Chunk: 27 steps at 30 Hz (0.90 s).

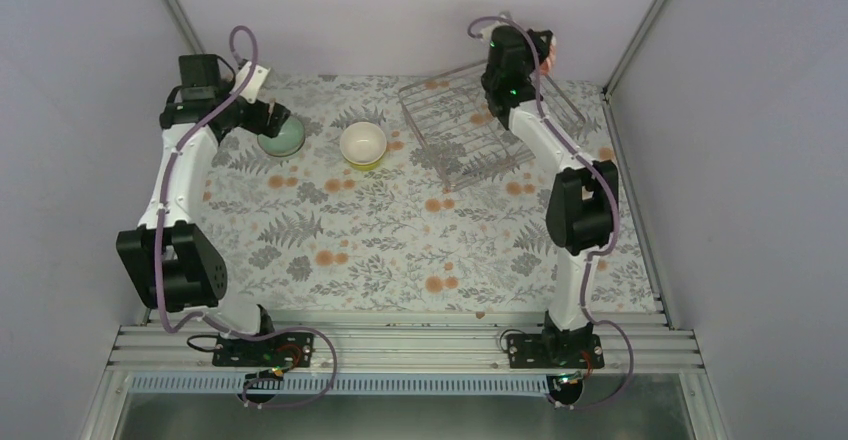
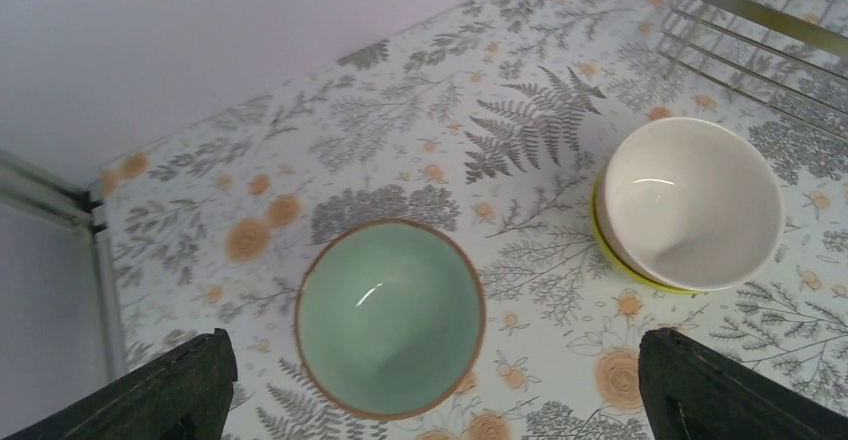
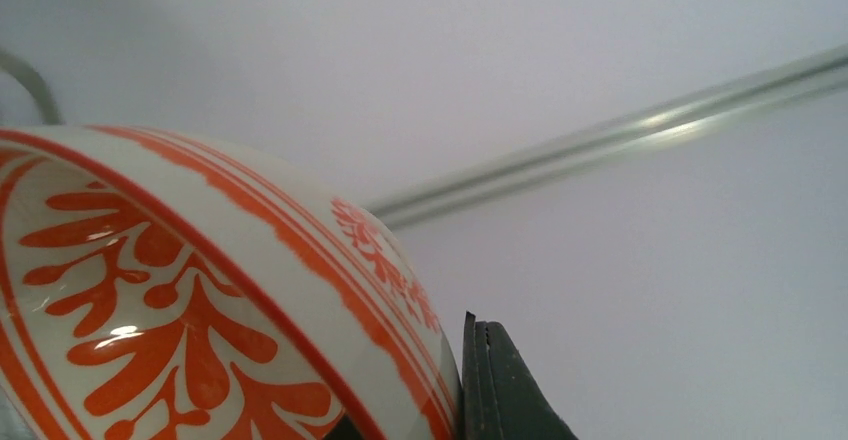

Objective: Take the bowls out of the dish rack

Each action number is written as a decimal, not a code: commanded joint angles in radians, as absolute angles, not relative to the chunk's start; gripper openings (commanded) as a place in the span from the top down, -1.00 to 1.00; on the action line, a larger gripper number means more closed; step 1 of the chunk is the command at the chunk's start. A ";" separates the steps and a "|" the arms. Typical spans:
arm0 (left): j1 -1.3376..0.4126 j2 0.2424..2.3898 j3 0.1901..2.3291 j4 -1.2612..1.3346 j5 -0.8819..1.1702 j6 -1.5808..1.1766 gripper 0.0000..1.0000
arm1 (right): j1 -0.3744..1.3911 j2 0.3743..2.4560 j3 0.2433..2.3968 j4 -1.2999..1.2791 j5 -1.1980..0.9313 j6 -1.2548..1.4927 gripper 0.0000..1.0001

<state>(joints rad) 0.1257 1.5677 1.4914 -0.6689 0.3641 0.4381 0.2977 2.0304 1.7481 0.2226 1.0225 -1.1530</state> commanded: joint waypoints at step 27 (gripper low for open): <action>0.520 1.413 1.340 -0.731 0.561 0.533 -1.00 | 0.583 2.248 2.416 -0.785 -0.120 -0.277 0.94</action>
<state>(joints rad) 0.5076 1.4353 1.3602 -0.7204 0.5194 0.5079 0.5667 2.2765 2.3821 -0.7975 0.0605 -0.3874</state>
